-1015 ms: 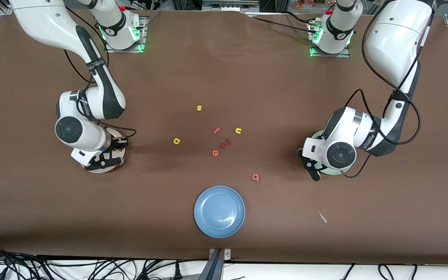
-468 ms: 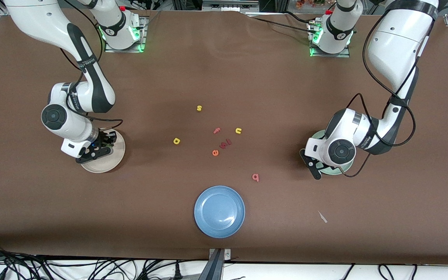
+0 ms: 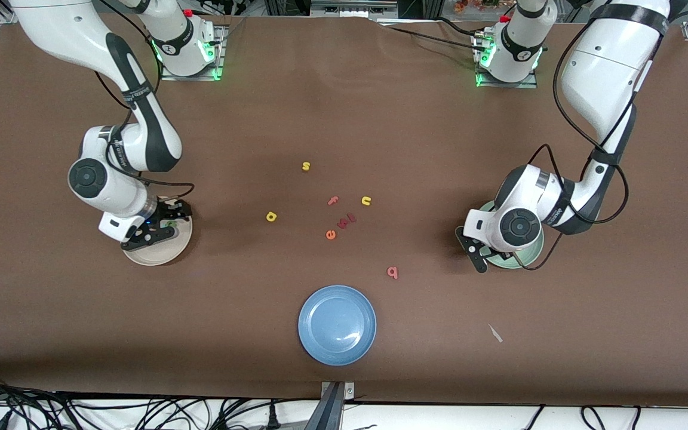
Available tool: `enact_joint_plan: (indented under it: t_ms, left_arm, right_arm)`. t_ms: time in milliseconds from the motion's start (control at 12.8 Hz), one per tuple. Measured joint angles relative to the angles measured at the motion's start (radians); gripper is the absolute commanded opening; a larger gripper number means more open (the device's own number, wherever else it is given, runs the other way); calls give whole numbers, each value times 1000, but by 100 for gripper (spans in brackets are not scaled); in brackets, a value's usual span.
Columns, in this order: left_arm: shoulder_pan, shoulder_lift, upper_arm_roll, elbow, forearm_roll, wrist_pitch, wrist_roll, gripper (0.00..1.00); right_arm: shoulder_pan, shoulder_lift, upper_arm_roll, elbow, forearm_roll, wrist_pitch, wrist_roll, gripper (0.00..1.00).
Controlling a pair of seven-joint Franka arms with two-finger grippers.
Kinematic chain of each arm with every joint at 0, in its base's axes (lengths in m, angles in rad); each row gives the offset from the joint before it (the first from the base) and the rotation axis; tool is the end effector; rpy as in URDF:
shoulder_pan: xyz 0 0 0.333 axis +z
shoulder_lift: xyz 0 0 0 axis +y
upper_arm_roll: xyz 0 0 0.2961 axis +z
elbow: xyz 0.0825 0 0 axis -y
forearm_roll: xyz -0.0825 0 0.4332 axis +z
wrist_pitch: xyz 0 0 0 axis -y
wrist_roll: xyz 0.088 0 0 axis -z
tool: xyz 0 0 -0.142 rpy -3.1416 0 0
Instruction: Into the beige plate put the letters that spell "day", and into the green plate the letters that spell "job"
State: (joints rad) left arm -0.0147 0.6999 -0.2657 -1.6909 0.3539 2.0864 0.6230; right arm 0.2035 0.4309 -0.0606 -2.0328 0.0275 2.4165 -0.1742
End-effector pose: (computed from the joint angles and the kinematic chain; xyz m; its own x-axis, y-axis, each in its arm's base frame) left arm 0.6404 -0.1557 0.0976 0.4391 -0.8582 -0.2659 -0.8742 -0.4764 0.0941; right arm 0.6098 0.0869 0.1364 0.9540 0.2962 -0.0468 0.2965 -0.9550 -0.0001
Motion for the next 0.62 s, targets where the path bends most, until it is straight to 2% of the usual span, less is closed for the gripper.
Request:
enact_joint_plan:
  t_ms: [78,156,234,312,624]
  left_arm:
    - [0,0,0,-1,0,2,0,9]
    - [2,0,0,-1,0,3,0,23]
    - [5,0,1,-1,0,3,0,79]
    - [12,0,1,-2,0,3,0,100]
    - [39,-5,1,-1,0,3,41,100]
  right_arm:
    - [4,-1,28,2,0,0,59,100]
    - [9,0,56,4,1,0,116,100]
    - [12,1,80,6,1,0,166,100]
    - [13,5,102,10,2,0,214,100]
    - [27,19,160,32,3,0,416,100]
